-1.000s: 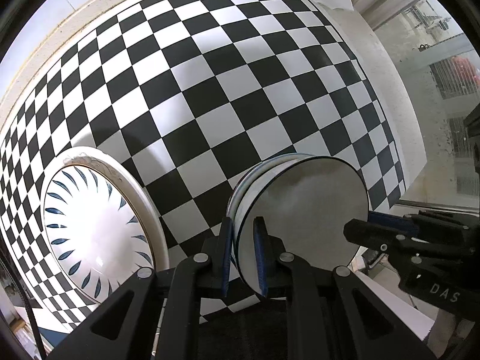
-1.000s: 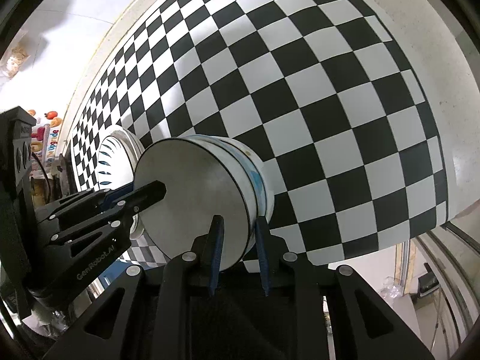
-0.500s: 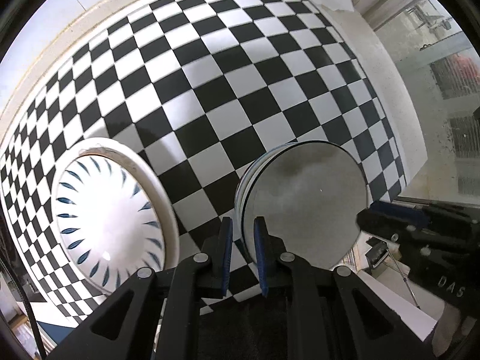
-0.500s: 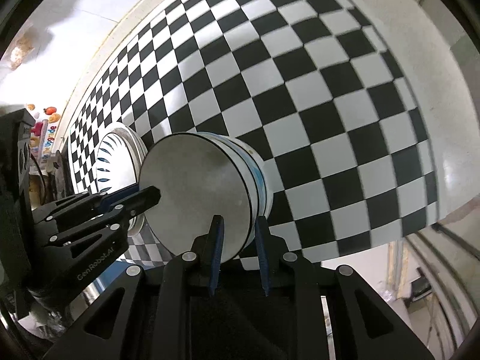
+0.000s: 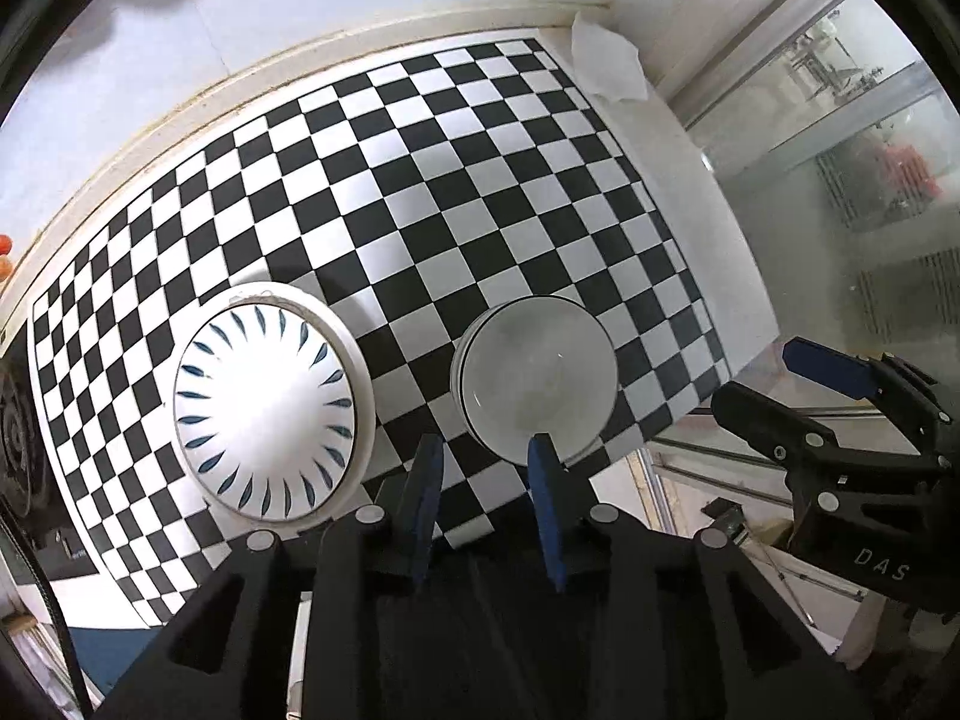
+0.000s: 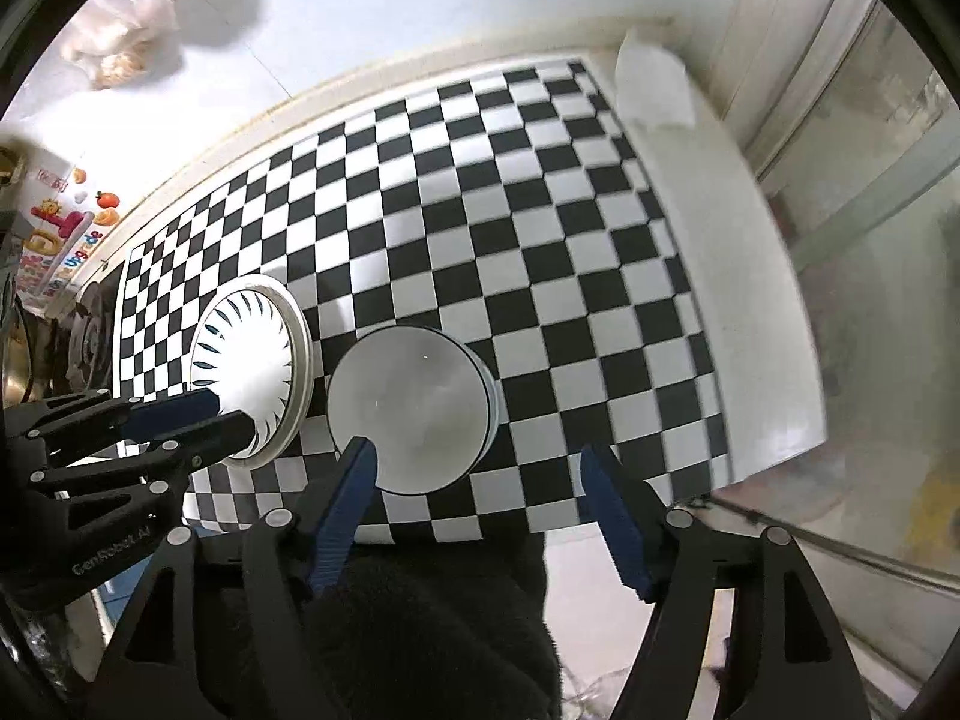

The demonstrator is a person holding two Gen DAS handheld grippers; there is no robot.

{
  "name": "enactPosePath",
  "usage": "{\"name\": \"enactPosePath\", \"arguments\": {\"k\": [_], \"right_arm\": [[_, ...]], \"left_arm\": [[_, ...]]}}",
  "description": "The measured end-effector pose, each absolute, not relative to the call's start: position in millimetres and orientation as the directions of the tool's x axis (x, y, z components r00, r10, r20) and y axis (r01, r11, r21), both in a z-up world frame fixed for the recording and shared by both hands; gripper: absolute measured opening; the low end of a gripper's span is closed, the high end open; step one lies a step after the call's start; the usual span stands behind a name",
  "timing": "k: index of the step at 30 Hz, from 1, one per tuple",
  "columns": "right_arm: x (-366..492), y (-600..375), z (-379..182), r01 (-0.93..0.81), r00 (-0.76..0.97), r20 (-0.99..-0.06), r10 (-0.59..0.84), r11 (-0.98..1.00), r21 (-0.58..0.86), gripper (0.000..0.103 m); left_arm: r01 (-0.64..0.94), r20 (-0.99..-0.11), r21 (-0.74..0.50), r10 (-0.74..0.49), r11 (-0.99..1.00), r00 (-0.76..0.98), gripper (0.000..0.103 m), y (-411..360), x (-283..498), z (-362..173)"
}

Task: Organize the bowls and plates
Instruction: 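Open both grippers and raise them above the bowl stack, then grasp the bowl stack rim with both grippers and lift it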

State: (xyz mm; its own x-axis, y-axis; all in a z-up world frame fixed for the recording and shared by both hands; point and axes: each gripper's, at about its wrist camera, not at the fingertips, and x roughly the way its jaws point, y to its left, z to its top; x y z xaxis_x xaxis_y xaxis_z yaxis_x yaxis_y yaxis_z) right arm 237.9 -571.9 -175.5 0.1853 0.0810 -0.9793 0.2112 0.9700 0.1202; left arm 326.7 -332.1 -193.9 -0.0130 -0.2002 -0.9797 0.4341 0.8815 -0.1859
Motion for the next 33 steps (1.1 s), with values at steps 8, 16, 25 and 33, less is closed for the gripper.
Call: {"name": "enactPosePath", "arguments": {"k": [8, 16, 25, 33], "right_arm": [[216, -568, -139, 0.216, 0.219, -0.973, 0.079, 0.968, 0.128, 0.075], [209, -567, -116, 0.207, 0.264, -0.961, 0.080, 0.969, 0.138, 0.075], [206, -564, -111, 0.196, 0.281, -0.955, 0.095, 0.969, 0.154, 0.075], [215, -580, -153, 0.254, 0.251, -0.952, 0.176, 0.937, 0.240, 0.078]], "left_arm": [[0.424, -0.982, -0.148, -0.185, 0.893, 0.046, 0.027, -323, 311, -155], [0.423, -0.980, -0.129, -0.180, 0.897, 0.083, 0.027, -318, 302, -135], [0.417, -0.979, -0.129, -0.182, 0.900, 0.089, 0.027, -316, 300, -130], [0.366, -0.975, -0.187, -0.217, 0.911, 0.042, 0.027, -322, 323, -168]]}}
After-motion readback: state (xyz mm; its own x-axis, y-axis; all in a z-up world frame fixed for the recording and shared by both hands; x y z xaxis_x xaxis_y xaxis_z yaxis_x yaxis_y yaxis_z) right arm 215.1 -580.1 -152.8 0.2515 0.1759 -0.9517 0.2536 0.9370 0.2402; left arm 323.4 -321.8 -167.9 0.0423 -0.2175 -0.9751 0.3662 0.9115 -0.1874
